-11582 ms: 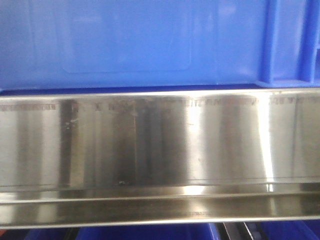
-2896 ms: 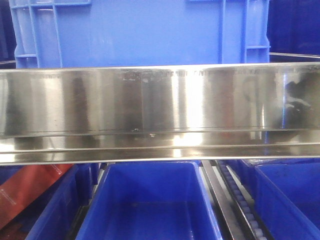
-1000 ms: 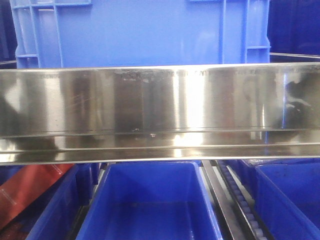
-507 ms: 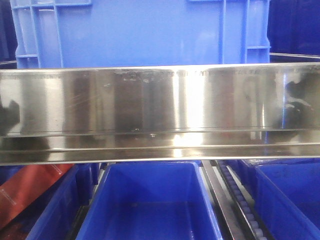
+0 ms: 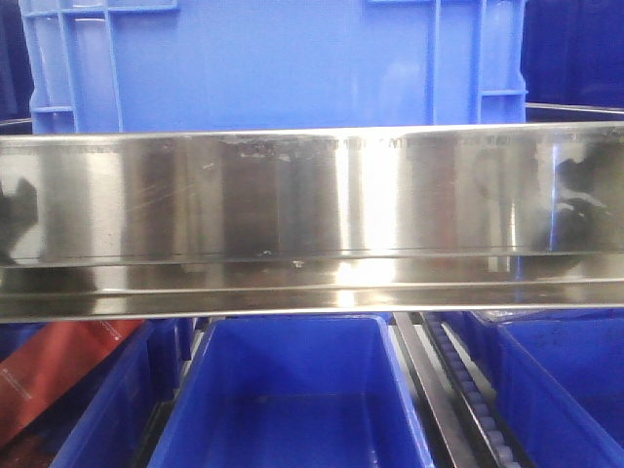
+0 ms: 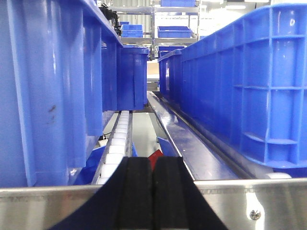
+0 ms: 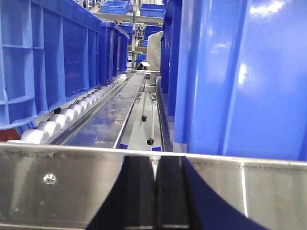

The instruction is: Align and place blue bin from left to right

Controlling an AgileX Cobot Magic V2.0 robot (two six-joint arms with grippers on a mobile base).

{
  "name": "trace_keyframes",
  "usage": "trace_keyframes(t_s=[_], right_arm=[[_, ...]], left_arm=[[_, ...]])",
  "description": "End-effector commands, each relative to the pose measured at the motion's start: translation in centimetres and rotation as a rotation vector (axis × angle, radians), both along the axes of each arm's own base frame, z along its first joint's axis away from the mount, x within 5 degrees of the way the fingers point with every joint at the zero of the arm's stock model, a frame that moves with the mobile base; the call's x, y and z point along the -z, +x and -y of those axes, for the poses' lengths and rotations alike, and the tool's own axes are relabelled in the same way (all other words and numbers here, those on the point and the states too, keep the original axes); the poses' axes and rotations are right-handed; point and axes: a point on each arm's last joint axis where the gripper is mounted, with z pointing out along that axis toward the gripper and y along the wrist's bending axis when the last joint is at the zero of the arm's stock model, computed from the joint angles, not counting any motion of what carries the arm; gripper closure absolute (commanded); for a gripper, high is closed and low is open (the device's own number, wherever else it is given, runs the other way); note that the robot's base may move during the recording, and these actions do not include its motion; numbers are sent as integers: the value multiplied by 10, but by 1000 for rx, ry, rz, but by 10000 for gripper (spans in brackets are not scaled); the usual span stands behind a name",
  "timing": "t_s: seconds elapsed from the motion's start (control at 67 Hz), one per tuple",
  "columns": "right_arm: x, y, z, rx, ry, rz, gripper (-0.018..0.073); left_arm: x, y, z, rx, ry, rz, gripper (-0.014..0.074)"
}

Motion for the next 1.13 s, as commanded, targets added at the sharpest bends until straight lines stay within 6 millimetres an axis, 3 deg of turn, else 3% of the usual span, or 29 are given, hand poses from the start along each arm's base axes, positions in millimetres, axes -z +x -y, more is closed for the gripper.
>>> trace_keyframes(t_s=[0.0, 1.119], right_arm=[[-2, 0, 0, -2, 3, 16, 639], [-2, 0, 0, -2, 3, 16, 639]], left_arm=[[-3, -1, 0, 1, -22, 32, 707], [-3, -1, 0, 2, -27, 27, 707]])
